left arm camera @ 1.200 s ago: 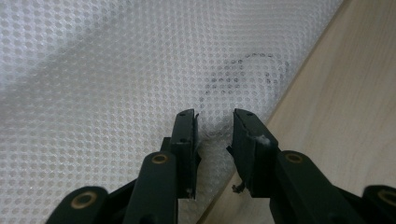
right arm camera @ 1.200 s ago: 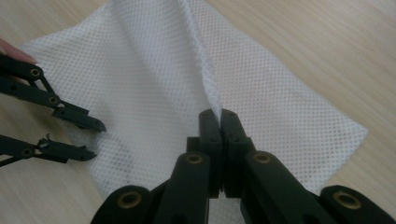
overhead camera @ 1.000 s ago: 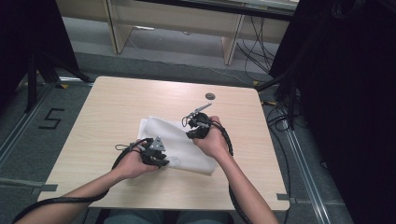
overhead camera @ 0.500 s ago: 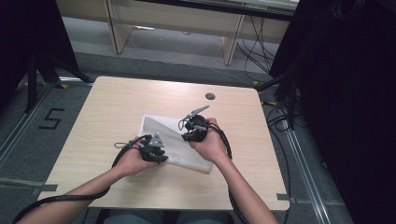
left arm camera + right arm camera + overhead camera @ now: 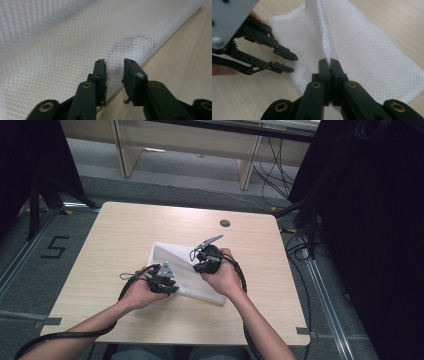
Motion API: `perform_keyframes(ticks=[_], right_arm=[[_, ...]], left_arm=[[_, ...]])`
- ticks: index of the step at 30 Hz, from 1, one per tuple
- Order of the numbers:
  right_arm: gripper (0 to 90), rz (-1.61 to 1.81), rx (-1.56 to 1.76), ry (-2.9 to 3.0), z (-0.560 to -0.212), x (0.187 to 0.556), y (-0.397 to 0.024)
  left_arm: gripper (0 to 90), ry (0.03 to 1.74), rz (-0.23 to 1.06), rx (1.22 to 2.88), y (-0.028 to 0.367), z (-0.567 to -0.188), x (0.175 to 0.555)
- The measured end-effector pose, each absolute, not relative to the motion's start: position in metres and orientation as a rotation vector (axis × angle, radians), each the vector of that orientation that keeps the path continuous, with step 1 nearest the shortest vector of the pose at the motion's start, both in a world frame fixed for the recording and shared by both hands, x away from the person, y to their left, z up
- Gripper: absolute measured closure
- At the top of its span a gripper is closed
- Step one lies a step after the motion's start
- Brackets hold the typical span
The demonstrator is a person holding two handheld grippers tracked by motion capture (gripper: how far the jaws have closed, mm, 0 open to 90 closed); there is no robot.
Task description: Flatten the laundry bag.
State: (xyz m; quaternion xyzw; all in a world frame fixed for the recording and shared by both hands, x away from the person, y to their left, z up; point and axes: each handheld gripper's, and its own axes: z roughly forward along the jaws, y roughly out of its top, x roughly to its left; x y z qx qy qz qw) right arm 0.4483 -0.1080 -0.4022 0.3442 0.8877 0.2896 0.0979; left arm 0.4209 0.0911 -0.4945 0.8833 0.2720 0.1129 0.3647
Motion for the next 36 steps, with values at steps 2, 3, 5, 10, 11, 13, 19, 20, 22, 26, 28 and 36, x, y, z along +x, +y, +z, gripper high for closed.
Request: perform_keyframes(ticks=[2, 3, 5, 10, 11, 13, 19, 20, 22, 26, 28, 36], right_arm=[[90.0, 0.842, 1.075, 2.626, -0.401, 0.447, -0.107], [90.0, 0.846, 1.074, 2.624, -0.401, 0.447, -0.107], [90.0, 0.849, 1.021, 2.618, -0.402, 0.45, -0.108], [90.0, 0.856, 1.045, 2.617, -0.4, 0.449, -0.106], [90.0, 0.861, 1.04, 2.626, -0.399, 0.448, -0.106], [90.0, 0.86, 1.038, 2.619, -0.398, 0.447, -0.106], [90.0, 0.878, 1.022, 2.619, -0.393, 0.444, -0.102], [90.0, 0.878, 1.022, 2.619, -0.393, 0.444, -0.102], [90.0, 0.904, 0.994, 2.624, -0.392, 0.444, -0.102], [90.0, 0.895, 1.013, 2.627, -0.388, 0.44, -0.101], [90.0, 0.899, 1.019, 2.624, -0.387, 0.44, -0.101], [90.0, 0.925, 1.007, 2.626, -0.387, 0.439, -0.102]], left_arm=[[81.3, 0.68, 0.296, 2.273, 0.089, -0.49, 0.419], [83.7, 0.666, 0.293, 2.27, 0.088, -0.487, 0.418], [88.3, 0.666, 0.262, 2.264, 0.085, -0.485, 0.415], [89.5, 0.662, 0.237, 2.303, 0.08, -0.492, 0.414], [89.5, 0.651, 0.249, 2.318, 0.08, -0.494, 0.417], [89.5, 0.669, 0.239, 2.332, 0.079, -0.497, 0.419], [89.4, 0.692, 0.263, 2.323, 0.074, -0.503, 0.426], [89.4, 0.692, 0.263, 2.323, 0.074, -0.503, 0.426], [89.3, 0.694, 0.27, 2.322, 0.073, -0.503, 0.428], [89.3, 0.706, 0.291, 2.306, 0.069, -0.505, 0.433], [89.3, 0.704, 0.31, 2.305, 0.069, -0.505, 0.434], [86.4, 0.701, 0.309, 2.316, 0.073, -0.503, 0.434]])
